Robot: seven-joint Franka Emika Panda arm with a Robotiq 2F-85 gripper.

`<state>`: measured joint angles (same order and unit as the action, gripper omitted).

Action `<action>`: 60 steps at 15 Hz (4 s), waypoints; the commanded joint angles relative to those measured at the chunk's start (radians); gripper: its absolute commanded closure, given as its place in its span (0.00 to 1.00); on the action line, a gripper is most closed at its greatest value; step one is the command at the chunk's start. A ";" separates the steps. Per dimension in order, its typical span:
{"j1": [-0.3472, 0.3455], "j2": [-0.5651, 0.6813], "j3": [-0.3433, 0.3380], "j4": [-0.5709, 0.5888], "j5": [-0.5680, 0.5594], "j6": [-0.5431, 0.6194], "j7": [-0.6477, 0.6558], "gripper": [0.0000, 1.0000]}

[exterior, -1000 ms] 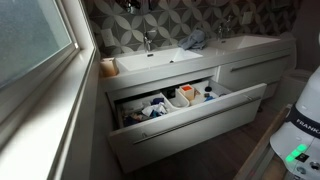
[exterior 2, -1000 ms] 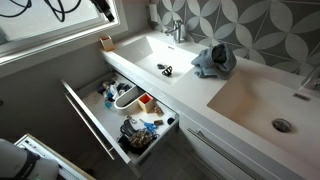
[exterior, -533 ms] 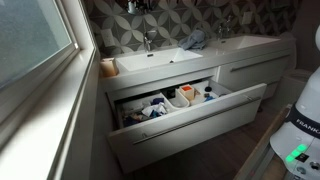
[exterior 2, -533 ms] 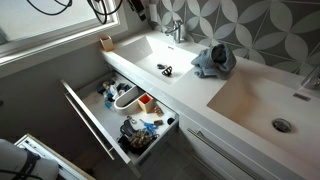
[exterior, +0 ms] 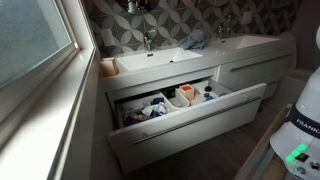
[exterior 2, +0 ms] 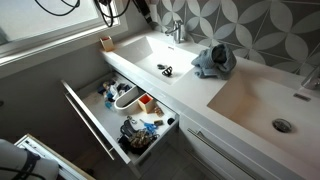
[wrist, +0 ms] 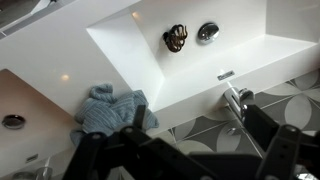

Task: Use the towel to wipe the window sill then place it back on the counter

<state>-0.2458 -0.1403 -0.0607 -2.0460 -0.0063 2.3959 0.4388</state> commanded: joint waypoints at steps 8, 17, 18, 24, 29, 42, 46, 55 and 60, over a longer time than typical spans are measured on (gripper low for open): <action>-0.020 0.465 -0.184 0.314 0.144 0.197 0.032 0.00; -0.035 0.653 -0.245 0.420 0.143 0.303 0.015 0.00; -0.036 0.669 -0.249 0.435 0.142 0.309 0.016 0.00; 0.005 0.753 -0.328 0.498 0.073 0.325 0.080 0.00; -0.013 0.864 -0.338 0.575 0.067 0.325 0.046 0.00; -0.231 1.118 -0.021 0.895 0.175 0.472 -0.324 0.04; -0.266 1.158 0.041 0.963 0.194 0.449 -0.384 0.41; -0.288 1.068 0.062 0.923 0.217 0.341 -0.302 0.92; -0.359 0.882 0.187 0.777 0.322 0.376 -0.352 0.93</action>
<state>-0.5502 0.8989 0.0387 -1.1173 0.2404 2.7586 0.1303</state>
